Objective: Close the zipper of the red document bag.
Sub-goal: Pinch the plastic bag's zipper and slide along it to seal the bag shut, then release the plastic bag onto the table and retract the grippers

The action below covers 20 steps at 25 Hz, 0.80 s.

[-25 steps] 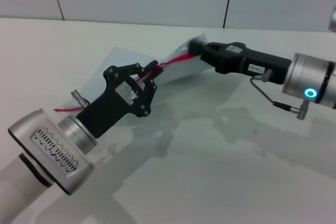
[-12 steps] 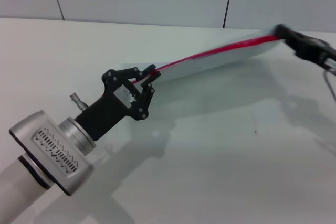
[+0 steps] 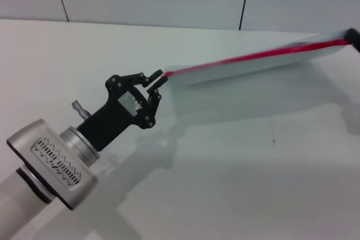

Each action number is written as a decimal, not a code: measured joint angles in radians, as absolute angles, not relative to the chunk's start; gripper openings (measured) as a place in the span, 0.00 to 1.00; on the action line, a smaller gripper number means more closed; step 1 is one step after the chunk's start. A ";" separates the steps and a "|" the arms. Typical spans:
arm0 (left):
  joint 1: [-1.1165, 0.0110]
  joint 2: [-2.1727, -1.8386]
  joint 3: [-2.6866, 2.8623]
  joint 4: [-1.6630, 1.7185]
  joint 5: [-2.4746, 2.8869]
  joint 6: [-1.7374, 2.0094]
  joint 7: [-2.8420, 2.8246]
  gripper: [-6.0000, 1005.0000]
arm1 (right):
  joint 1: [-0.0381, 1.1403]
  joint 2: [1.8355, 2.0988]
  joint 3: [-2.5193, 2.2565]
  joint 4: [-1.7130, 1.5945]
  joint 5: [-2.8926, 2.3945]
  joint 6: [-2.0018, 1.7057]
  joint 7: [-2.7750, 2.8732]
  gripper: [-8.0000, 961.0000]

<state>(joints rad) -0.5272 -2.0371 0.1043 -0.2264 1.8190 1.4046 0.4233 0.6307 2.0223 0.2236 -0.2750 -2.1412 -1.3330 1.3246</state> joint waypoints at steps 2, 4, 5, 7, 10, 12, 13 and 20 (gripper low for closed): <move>-0.526 -2.037 0.104 -0.226 1.818 1.404 0.423 0.09 | 0.625 2.022 0.224 -0.276 -2.127 -1.332 1.322 0.05; -0.526 -2.037 0.103 -0.226 1.806 1.404 0.423 0.09 | 0.622 2.022 0.223 -0.276 -2.125 -1.328 1.322 0.05; -0.526 -2.037 0.103 -0.226 1.799 1.404 0.423 0.09 | 0.621 2.022 0.224 -0.276 -2.125 -1.327 1.320 0.05; -0.525 -2.038 0.103 -0.228 1.771 1.404 0.423 0.08 | 0.616 2.022 0.230 -0.277 -2.117 -1.329 1.303 0.06; -0.523 -2.038 0.103 -0.230 1.754 1.404 0.423 0.08 | 0.607 2.025 0.234 -0.273 -2.097 -1.362 1.223 0.06; -0.523 -2.039 0.103 -0.231 1.749 1.404 0.423 0.20 | 0.597 2.028 0.237 -0.258 -2.072 -1.406 1.136 0.06; -0.523 -2.039 0.103 -0.231 1.742 1.404 0.423 0.26 | 0.590 2.029 0.238 -0.246 -2.053 -1.430 1.084 0.09; -0.518 -2.039 0.103 -0.233 1.673 1.418 0.416 0.35 | 0.532 2.033 0.267 -0.107 -1.975 -1.550 0.717 0.44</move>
